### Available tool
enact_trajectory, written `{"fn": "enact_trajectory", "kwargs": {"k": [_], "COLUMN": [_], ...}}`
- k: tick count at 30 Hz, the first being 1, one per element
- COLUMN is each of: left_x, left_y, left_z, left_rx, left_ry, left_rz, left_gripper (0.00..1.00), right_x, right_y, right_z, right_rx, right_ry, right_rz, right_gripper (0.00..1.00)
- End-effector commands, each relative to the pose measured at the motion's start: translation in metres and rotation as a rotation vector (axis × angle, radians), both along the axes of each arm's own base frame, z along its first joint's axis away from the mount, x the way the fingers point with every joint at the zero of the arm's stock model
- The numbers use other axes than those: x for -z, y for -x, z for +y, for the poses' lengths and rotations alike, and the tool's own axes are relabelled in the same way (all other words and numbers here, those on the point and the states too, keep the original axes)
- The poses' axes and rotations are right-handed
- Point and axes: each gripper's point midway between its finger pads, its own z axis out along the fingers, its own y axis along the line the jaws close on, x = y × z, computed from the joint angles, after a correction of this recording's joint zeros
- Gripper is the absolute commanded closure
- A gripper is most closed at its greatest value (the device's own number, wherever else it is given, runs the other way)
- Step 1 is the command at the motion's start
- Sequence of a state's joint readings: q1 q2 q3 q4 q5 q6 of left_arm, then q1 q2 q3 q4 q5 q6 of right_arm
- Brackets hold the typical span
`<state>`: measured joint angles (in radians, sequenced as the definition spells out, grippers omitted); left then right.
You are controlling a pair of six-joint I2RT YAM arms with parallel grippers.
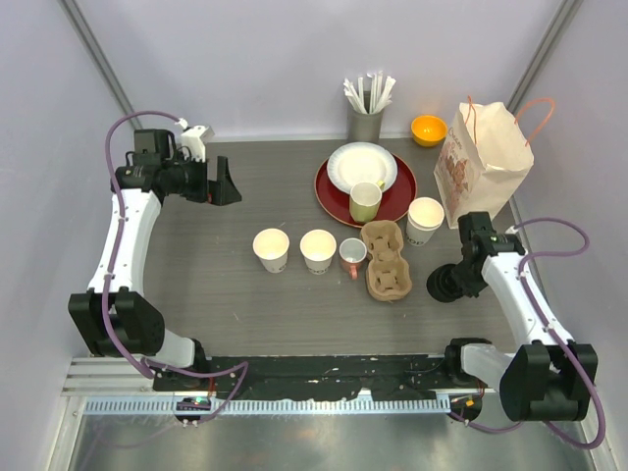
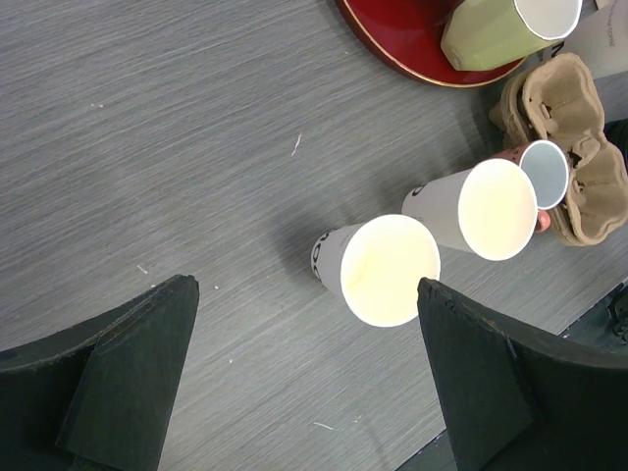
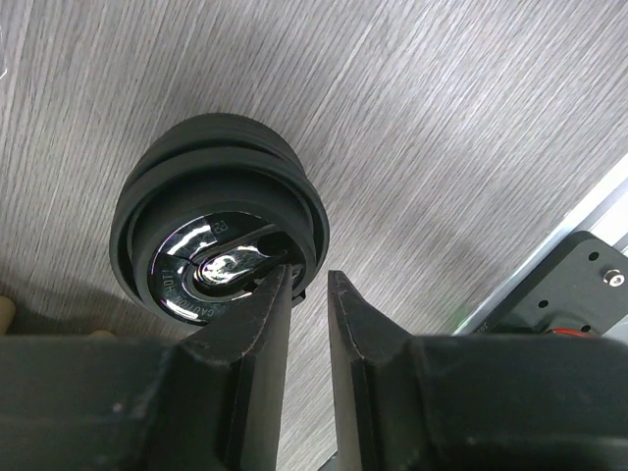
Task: Pack the takeout coffee
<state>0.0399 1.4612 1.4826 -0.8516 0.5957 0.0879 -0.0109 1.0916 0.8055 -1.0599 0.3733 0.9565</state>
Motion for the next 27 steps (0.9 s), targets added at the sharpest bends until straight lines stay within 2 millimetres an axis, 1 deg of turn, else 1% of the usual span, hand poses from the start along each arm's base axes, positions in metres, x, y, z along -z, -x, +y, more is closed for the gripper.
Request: {"fn": "enact_trajectory", "kwargs": {"k": [1,7,13,15,16,17,18,21,25,27], "left_x": [-0.015,-0.016,-0.016,-0.017,-0.016,-0.016,-0.016,-0.017,-0.019,-0.020], "left_y": [0.001,0.002,0.002,0.002,0.002,0.002,0.002,0.002,0.002,0.003], "left_z": [-0.002,-0.002,-0.003,-0.004,-0.004,-0.004,-0.004,-0.004,-0.005,-0.004], "left_rx": [0.024,0.030,0.034,0.035,0.036,0.036,0.036,0.034,0.037,0.039], "left_ry": [0.006,0.010,0.017,0.016,0.017,0.017,0.017,0.017,0.022,0.023], "left_rz": [-0.038,-0.034,-0.033,-0.035,-0.033,-0.033,-0.032,-0.031,-0.035,-0.036], "left_gripper": [0.02,0.02,0.02,0.02,0.02,0.02,0.02,0.02,0.02,0.02], "right_x": [-0.001,0.000,0.000,0.001,0.001,0.002,0.003,0.003,0.003,0.006], "right_y": [-0.005,-0.001,0.003,0.003,-0.001,-0.003,-0.007,-0.012,-0.014,-0.011], "right_z": [0.002,-0.001,-0.012,-0.014,-0.014,-0.014,-0.011,-0.006,-0.003,-0.003], "right_rx": [0.015,0.008,0.013,0.005,0.001,-0.010,-0.023,-0.057,-0.071,-0.074], "right_ry": [-0.020,-0.005,0.043,0.044,0.042,0.038,0.022,-0.007,-0.018,-0.020], "right_rz": [-0.035,-0.016,0.016,0.016,0.001,-0.003,-0.018,-0.031,-0.045,-0.035], "right_gripper": [0.73,0.69,0.68,0.68,0.69,0.71,0.72,0.75,0.76,0.76]}}
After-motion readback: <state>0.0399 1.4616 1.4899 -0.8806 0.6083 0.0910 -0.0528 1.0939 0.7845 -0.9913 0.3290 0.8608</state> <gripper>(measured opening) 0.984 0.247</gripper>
